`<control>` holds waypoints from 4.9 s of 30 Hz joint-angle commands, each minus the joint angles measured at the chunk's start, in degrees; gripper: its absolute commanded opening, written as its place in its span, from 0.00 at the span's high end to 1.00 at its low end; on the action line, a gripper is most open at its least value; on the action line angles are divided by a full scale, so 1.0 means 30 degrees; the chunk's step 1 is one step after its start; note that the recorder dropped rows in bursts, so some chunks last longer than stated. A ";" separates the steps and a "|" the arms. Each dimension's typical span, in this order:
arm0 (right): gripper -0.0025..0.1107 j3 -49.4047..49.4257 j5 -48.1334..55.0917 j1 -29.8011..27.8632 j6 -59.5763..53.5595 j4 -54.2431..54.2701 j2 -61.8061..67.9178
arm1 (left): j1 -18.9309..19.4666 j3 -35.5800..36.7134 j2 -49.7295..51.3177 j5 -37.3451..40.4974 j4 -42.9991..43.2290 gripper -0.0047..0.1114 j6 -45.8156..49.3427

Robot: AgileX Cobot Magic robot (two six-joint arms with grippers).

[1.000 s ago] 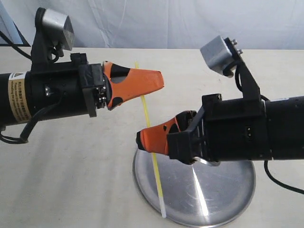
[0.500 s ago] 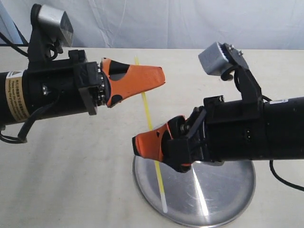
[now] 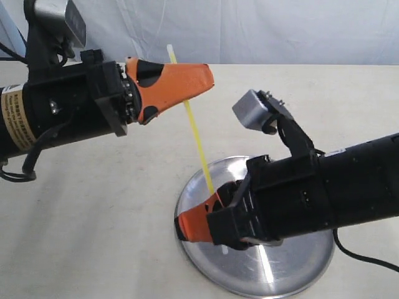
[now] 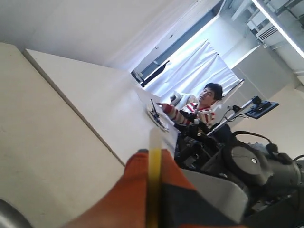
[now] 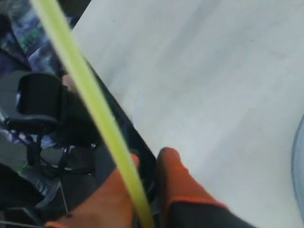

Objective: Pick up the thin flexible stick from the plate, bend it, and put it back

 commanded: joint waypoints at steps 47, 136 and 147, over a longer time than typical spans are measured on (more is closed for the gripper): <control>0.99 -0.0314 -0.4255 0.3175 0.0212 -0.0443 -0.1623 | -0.0055 -0.2778 -0.0018 0.6195 0.7174 0.96 0.2446; 0.99 -0.0280 -0.8760 0.5527 1.4018 -1.5815 -0.7230 | -0.2161 -0.1870 -0.0018 0.4183 0.6696 0.96 -0.5784; 0.99 -0.0280 -0.4428 0.5527 2.1023 -2.4416 -0.6205 | -0.2123 -0.2295 -0.0018 0.4970 0.5257 0.62 -0.0730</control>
